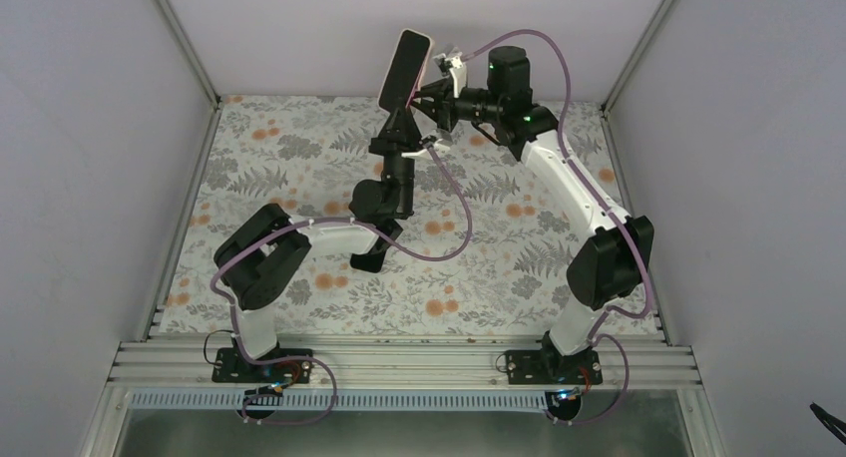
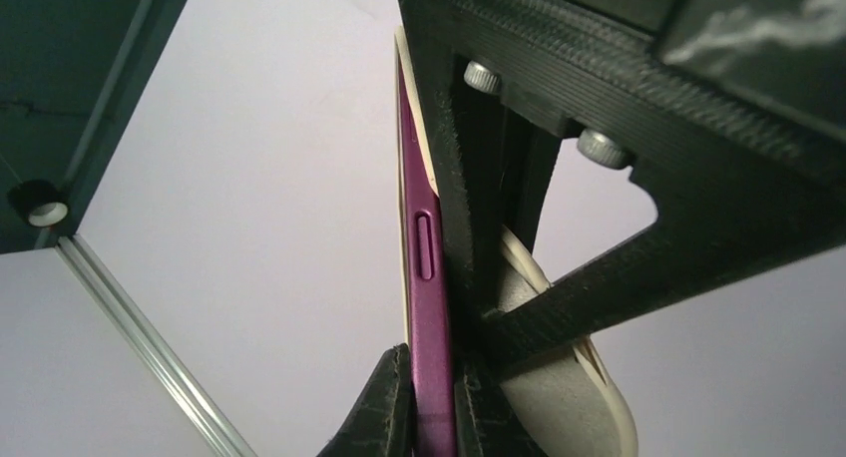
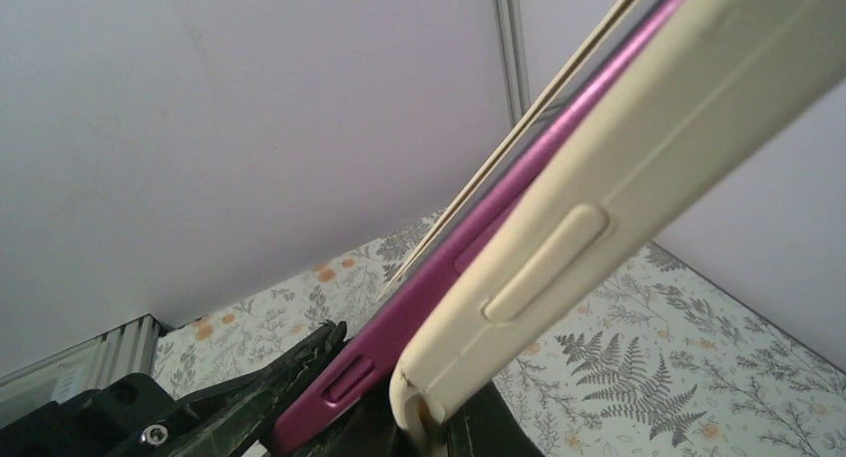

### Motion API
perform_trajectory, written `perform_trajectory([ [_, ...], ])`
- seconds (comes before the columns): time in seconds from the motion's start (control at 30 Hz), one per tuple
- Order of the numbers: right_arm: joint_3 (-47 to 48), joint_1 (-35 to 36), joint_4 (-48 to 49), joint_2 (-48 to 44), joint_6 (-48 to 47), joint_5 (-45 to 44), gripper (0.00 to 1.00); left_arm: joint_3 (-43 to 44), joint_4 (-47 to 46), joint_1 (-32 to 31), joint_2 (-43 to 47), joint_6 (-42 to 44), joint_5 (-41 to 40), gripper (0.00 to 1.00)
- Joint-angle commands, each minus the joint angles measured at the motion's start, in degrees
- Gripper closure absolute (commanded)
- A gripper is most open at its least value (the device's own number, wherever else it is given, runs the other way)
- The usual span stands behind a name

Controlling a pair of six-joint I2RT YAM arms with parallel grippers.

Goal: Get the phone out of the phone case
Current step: Remove the phone case from the phone, then place the phone case at the center of the board, then place the phone at the center of the board.

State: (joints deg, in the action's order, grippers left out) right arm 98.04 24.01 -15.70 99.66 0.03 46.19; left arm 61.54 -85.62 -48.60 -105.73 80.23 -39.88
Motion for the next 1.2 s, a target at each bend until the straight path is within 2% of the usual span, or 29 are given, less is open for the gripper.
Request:
perform_trajectory([
  [0.0,-1.5,-0.1,-12.3,2.0,-4.1,5.0,0.97,1.2,-9.2,3.9,4.8,-0.1,-4.4,0.98],
  [0.13,-0.1,-1.7,-12.4,3.4,-4.0,2.2,0.97,0.6,-4.5,3.4,6.8,-3.5,-5.0,0.98],
  [0.23,0.6,-2.3,-12.9,3.8,-4.6,-3.3,0.97,0.0,0.9,3.0,9.3,-7.2,-5.3,0.98],
  [0.43,1.9,-5.7,-15.9,6.5,-7.4,-14.0,0.97,-3.0,23.1,2.2,19.0,-18.8,-2.3,0.98],
  [0.63,0.6,-10.8,-21.2,7.6,-13.0,-11.3,0.97,-12.7,25.9,2.6,26.3,-11.7,-1.9,0.98],
  [0.77,0.5,-11.0,-29.7,9.2,-19.1,-8.5,0.97,-22.1,27.3,5.1,31.7,-7.4,-2.3,0.98],
  [0.97,-4.3,-10.9,-39.7,10.4,-25.9,-7.2,0.97,-35.8,34.2,13.5,39.8,-8.7,0.7,0.98],
  [1.17,-9.3,-10.8,-40.6,11.2,-26.1,-10.3,0.97,-42.0,40.1,18.4,37.6,-9.8,3.0,0.98],
])
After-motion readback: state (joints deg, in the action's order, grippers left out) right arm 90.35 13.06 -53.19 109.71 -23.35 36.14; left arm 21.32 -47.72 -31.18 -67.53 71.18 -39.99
